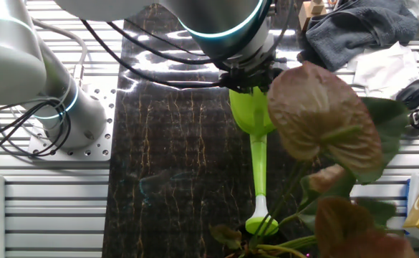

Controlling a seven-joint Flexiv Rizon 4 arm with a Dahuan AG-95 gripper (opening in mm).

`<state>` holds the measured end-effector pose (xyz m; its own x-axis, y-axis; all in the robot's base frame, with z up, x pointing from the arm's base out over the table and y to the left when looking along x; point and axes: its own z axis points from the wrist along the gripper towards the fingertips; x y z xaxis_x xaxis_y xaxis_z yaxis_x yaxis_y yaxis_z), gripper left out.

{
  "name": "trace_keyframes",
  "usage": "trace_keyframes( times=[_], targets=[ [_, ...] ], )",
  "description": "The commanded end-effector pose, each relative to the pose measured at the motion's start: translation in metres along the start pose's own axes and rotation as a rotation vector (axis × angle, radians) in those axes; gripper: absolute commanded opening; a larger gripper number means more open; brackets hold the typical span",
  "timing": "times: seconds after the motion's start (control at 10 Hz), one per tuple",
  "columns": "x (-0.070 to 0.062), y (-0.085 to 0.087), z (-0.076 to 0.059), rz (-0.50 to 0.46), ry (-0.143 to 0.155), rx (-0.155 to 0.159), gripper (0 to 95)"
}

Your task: Water the plant

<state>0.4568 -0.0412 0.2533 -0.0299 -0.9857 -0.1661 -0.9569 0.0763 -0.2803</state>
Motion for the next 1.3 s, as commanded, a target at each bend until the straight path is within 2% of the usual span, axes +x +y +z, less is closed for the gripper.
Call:
trace_keyframes(
  times=[0.1,0.9,1.3],
  targets=[
    [0.0,0.0,-0.002,0.006,0.002,-0.003,0.0],
    [-0.009,0.002,0.0,0.027,0.039,-0.026,0.0],
    [-0.014,0.003,0.0,0.032,0.042,-0.03,0.0]
  ],
)
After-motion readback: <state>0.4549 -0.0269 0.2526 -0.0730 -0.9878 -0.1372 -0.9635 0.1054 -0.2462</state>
